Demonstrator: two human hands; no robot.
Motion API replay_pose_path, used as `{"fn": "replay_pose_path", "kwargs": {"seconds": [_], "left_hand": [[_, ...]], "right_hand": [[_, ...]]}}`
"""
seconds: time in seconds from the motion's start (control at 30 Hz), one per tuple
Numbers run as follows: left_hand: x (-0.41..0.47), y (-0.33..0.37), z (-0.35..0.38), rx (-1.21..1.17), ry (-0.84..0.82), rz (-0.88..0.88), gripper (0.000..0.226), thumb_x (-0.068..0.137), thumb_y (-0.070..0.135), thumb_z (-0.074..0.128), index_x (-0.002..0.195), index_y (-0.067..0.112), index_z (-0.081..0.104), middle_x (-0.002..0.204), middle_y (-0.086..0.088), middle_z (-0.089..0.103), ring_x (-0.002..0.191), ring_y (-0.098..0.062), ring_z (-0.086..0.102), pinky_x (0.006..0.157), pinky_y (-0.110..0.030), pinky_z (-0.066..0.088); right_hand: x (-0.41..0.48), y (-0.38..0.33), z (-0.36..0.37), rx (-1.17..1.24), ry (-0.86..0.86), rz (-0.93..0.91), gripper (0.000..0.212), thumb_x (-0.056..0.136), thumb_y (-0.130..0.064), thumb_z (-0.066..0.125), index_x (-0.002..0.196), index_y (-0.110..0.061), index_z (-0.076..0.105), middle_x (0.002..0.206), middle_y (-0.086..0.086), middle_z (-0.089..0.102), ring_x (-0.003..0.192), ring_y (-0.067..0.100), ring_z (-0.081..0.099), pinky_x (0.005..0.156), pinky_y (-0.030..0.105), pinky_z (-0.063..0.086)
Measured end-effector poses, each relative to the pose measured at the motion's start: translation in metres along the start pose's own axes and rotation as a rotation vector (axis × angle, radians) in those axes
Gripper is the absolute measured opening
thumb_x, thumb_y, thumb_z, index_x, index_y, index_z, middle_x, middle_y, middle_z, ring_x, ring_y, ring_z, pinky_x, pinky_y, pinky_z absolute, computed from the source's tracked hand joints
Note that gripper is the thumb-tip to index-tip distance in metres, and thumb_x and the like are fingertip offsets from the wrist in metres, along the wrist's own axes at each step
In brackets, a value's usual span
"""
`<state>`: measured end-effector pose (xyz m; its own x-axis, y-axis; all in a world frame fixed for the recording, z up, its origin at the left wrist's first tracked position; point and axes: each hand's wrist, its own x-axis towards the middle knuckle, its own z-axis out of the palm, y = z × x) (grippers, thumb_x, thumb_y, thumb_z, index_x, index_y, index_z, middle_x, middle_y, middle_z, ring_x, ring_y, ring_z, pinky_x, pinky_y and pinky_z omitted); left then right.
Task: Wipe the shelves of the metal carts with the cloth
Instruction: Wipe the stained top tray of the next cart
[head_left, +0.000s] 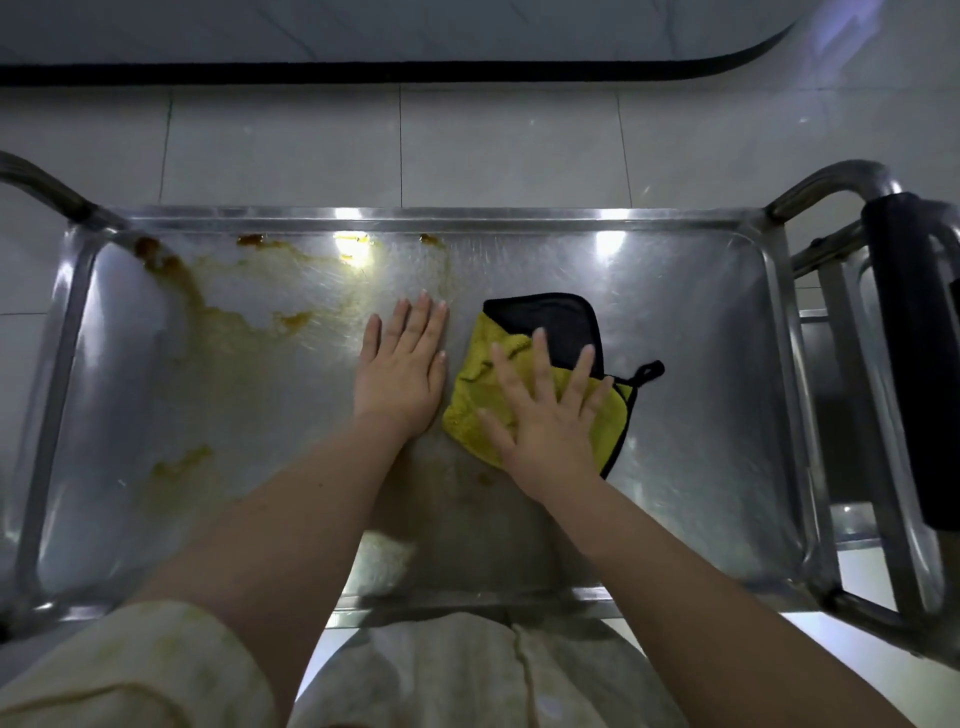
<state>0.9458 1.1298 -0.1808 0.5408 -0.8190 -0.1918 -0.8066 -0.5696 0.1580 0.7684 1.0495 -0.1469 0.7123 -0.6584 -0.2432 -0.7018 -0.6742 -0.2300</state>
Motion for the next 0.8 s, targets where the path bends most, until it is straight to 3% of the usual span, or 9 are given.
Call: {"fn": "replay_pose_path", "kwargs": {"seconds": [0.07, 0.13, 0.33, 0.47, 0.63, 0.8], "left_hand": [[0.001, 0.001, -0.001, 0.005, -0.003, 0.002, 0.059, 0.099, 0.039, 0.012, 0.155, 0.026, -0.001, 0.163, 0.004, -0.004, 0.15, -0.018, -0.007, 0.12, -0.045, -0.006], [0.001, 0.0, -0.001, 0.013, -0.013, 0.013, 0.06, 0.097, 0.041, 0.007, 0.155, 0.026, -0.002, 0.163, 0.003, -0.005, 0.149, -0.018, -0.008, 0.12, -0.045, -0.005], [0.0, -0.001, 0.0, 0.003, -0.004, 0.014, 0.059, 0.099, 0.04, 0.009, 0.154, 0.027, -0.003, 0.162, 0.004, -0.008, 0.148, -0.014, -0.014, 0.12, -0.044, -0.007], [0.004, 0.0, -0.008, -0.043, 0.025, 0.009, 0.059, 0.097, 0.042, 0.016, 0.155, 0.027, 0.017, 0.163, 0.003, 0.01, 0.15, -0.018, 0.003, 0.12, -0.045, -0.002], [0.01, 0.0, -0.002, 0.005, 0.007, -0.115, 0.06, 0.098, 0.05, 0.013, 0.154, 0.035, -0.002, 0.162, 0.005, -0.009, 0.149, -0.022, -0.012, 0.117, -0.054, -0.012], [0.016, -0.002, 0.001, 0.009, 0.022, -0.103, 0.061, 0.097, 0.051, 0.012, 0.155, 0.035, 0.0, 0.164, 0.002, -0.002, 0.15, -0.024, -0.006, 0.118, -0.055, -0.007]], "right_hand": [[0.02, -0.012, 0.0, 0.091, -0.097, 0.226, 0.071, 0.086, -0.078, 0.01, 0.143, -0.052, -0.025, 0.157, 0.001, -0.033, 0.136, 0.046, -0.036, 0.102, 0.066, -0.027], [0.04, -0.019, 0.001, 0.057, -0.149, 0.288, 0.071, 0.084, -0.081, 0.009, 0.139, -0.055, -0.029, 0.155, 0.0, -0.036, 0.135, 0.049, -0.035, 0.097, 0.07, -0.028], [0.058, -0.01, -0.005, -0.101, -0.051, 0.078, 0.072, 0.086, -0.079, 0.009, 0.146, -0.05, -0.019, 0.161, 0.004, -0.023, 0.138, 0.051, -0.028, 0.1, 0.074, -0.02], [0.036, -0.02, 0.008, -0.036, -0.007, 0.233, 0.074, 0.085, -0.079, 0.008, 0.145, -0.049, -0.022, 0.159, 0.005, -0.029, 0.136, 0.05, -0.032, 0.099, 0.078, -0.014], [0.053, -0.015, 0.011, -0.093, -0.005, 0.187, 0.074, 0.083, -0.081, 0.007, 0.146, -0.052, -0.018, 0.162, 0.005, -0.018, 0.139, 0.052, -0.024, 0.1, 0.077, -0.011], [0.143, -0.004, -0.012, -0.092, -0.002, 0.134, 0.075, 0.078, -0.084, 0.008, 0.145, -0.056, -0.011, 0.164, 0.001, -0.009, 0.141, 0.051, -0.019, 0.1, 0.075, -0.014]]}}
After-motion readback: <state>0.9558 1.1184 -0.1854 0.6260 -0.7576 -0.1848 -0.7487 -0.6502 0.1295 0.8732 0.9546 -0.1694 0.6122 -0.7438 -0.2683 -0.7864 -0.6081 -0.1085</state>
